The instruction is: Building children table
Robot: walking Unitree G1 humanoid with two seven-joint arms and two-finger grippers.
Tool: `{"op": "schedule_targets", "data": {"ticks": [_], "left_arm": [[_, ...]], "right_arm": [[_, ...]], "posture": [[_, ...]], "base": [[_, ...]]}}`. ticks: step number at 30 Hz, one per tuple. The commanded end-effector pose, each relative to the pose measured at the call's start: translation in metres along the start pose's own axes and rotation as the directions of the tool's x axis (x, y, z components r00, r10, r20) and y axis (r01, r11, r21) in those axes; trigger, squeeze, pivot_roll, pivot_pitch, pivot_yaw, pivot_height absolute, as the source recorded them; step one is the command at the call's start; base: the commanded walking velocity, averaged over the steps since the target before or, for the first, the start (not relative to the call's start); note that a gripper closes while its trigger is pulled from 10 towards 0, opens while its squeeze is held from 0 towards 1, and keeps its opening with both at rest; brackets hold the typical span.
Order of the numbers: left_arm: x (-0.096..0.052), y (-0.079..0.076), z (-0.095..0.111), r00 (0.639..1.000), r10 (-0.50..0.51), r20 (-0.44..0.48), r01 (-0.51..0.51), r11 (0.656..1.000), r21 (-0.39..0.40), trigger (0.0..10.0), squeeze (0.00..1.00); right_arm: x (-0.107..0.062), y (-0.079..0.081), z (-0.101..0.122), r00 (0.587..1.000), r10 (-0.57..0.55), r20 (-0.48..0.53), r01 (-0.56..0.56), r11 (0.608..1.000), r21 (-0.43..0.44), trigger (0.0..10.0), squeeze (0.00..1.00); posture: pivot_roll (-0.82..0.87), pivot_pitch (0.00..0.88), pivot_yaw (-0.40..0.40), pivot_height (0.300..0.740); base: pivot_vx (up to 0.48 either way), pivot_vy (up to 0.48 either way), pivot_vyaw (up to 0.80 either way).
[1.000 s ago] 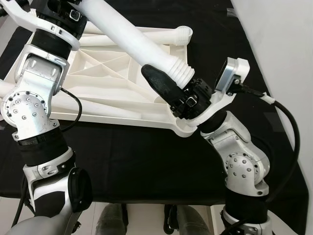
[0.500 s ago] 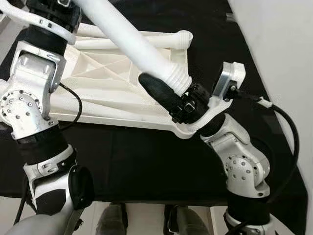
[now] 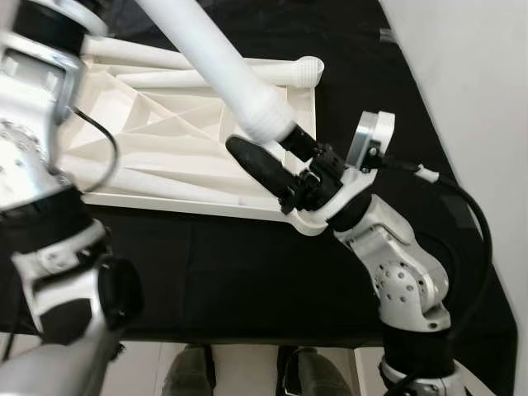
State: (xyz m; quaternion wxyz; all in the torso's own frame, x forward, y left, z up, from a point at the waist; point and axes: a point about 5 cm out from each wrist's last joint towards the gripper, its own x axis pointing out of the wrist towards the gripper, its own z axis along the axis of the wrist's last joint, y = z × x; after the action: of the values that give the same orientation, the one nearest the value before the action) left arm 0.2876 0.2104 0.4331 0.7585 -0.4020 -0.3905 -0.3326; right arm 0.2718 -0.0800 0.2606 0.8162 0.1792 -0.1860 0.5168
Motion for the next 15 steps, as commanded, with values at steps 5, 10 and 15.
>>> {"op": "schedule_targets", "data": {"ticks": [5,10,15], "left_arm": [[0.009,-0.006,0.007,0.998,-0.063,-0.027,0.065,0.997,0.049,0.0,0.0],[0.016,-0.01,-0.01,0.954,-0.136,-0.268,0.166,0.982,0.093,0.0,0.0],[-0.006,-0.001,-0.066,0.737,-0.183,-0.651,0.299,0.952,0.071,0.0,0.0]], "right_arm": [[-0.015,0.007,-0.012,0.991,0.07,-0.111,-0.073,0.997,-0.024,10.0,1.0],[-0.033,-0.002,-0.024,0.947,0.048,-0.317,-0.11,0.977,-0.18,10.0,1.0],[-0.031,-0.021,-0.015,0.936,-0.012,-0.351,-0.09,0.958,-0.273,10.0,1.0]], "posture": [[0.06,0.201,-0.034,0.74],[0.06,0.194,-0.031,0.74],[0.06,0.18,-0.022,0.74]], "base": [[0.0,0.0,0.0],[0.0,0.0,0.0],[0.0,0.0,0.0]]}}
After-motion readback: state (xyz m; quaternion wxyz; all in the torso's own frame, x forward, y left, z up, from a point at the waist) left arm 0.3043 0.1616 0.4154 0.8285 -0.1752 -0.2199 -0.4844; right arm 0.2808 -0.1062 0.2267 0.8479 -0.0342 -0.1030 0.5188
